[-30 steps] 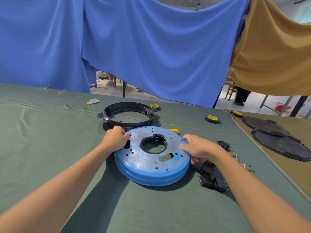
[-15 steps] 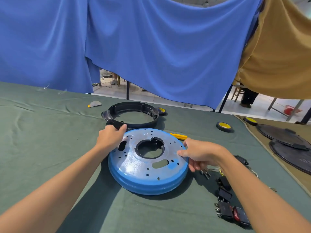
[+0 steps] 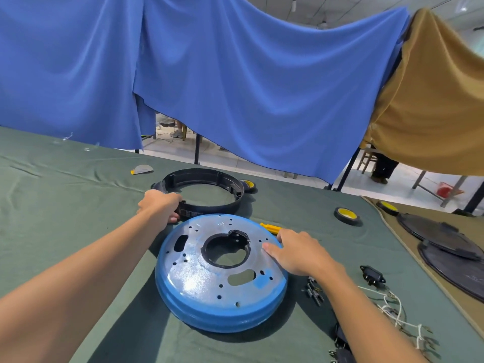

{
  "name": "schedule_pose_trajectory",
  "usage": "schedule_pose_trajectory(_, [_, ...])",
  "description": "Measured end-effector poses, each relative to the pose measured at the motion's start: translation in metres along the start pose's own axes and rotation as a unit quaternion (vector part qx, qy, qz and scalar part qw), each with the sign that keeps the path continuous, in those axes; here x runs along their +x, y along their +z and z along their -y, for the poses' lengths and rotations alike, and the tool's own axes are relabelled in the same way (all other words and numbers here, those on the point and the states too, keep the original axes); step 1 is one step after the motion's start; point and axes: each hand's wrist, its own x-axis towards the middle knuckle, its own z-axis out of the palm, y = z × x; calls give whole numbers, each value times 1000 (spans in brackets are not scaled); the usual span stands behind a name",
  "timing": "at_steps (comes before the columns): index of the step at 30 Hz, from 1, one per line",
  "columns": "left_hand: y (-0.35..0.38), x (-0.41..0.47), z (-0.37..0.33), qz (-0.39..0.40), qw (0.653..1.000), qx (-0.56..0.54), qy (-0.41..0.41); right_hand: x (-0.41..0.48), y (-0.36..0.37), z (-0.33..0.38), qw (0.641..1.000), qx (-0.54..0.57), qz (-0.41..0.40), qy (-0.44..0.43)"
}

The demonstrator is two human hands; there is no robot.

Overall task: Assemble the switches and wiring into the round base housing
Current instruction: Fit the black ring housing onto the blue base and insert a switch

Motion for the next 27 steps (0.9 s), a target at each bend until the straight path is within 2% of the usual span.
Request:
schedule_pose_trajectory(6, [1, -6, -7, -5, 999, -40, -29, -3, 0, 0, 1000, 6, -14, -1])
schedule_pose_trajectory(9, [0, -10, -8, -26, 994, -103, -34, -5, -3, 2, 999, -3, -50, 12])
schedule_pose_trajectory(14, [-8, -23, -34, -15, 983, -183, -2, -7, -12, 12, 985, 71, -157, -12])
schedule_pose_trajectory(18, [-17, -47, -58, 42, 982, -184, 21, -9, -25, 24, 932, 157, -301, -125])
schedule_pose_trajectory(22, [-29, -76, -64, 72, 989, -120, 48, -14, -46, 39, 879, 41, -409, -240])
schedule_pose_trajectory(27, [-41, -111, -66, 114, 989, -62, 70, -24, -56, 49, 872, -151, -395, -246])
